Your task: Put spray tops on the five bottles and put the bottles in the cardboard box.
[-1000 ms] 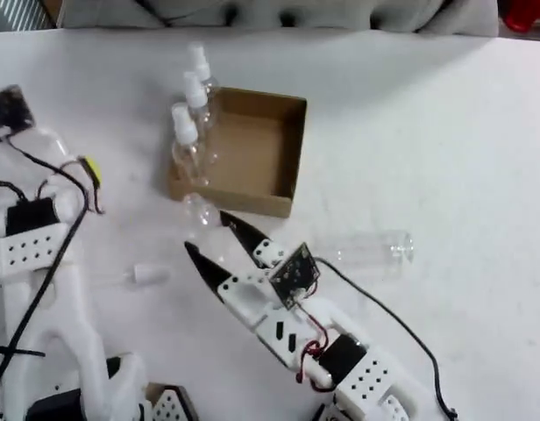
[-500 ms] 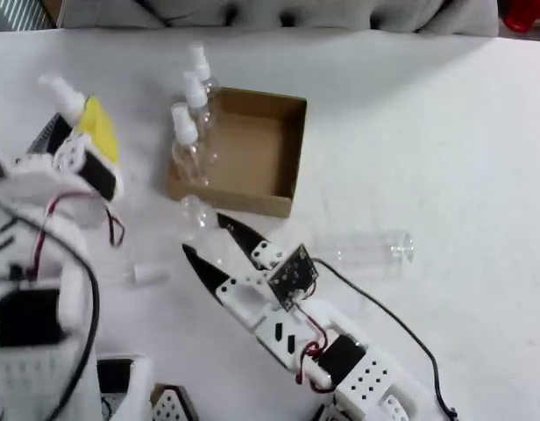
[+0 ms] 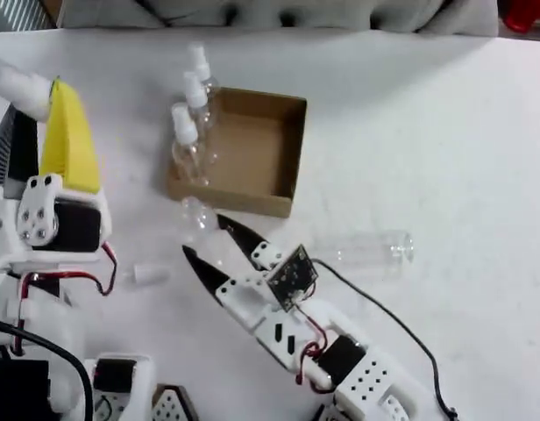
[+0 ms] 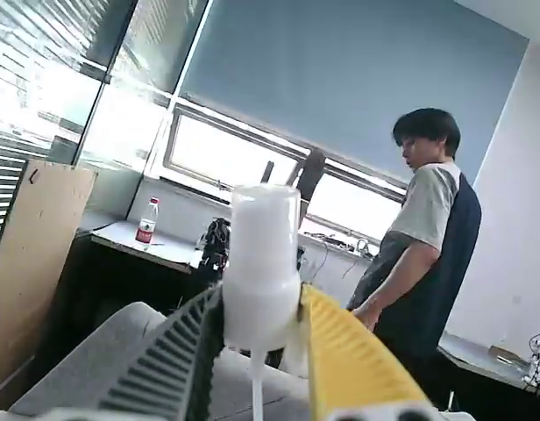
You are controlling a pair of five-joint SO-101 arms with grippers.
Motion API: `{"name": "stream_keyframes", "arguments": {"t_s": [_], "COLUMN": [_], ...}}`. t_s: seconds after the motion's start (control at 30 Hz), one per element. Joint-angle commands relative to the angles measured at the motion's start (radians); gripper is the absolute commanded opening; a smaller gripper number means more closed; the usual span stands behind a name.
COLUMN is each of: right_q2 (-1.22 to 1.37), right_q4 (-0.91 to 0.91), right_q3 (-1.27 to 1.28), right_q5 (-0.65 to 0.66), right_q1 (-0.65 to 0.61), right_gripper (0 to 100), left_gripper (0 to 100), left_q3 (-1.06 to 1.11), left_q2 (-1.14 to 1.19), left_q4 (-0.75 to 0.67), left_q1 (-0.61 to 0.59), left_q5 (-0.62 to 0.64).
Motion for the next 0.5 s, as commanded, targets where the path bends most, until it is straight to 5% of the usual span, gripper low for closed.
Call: {"name": "stream_keyframes", "arguments": {"t_s": [0.0, 0.47], "right_q2": [-0.016, -0.016], "right_q4": [-0.025, -0.025], "right_q3": [-0.012, -0.008], "right_q5": [0.017, 0.014], "right_q1": [-0.007, -0.007], "right_gripper": [1.6, 1.6], "left_gripper": [2, 2], "left_q3": [0.009, 0.061], "left_q2": [-0.008, -0.01], "left_q4": [-0.034, 0.075], "left_q1": [0.073, 0.179], "left_q5": [0.009, 0.014]}}
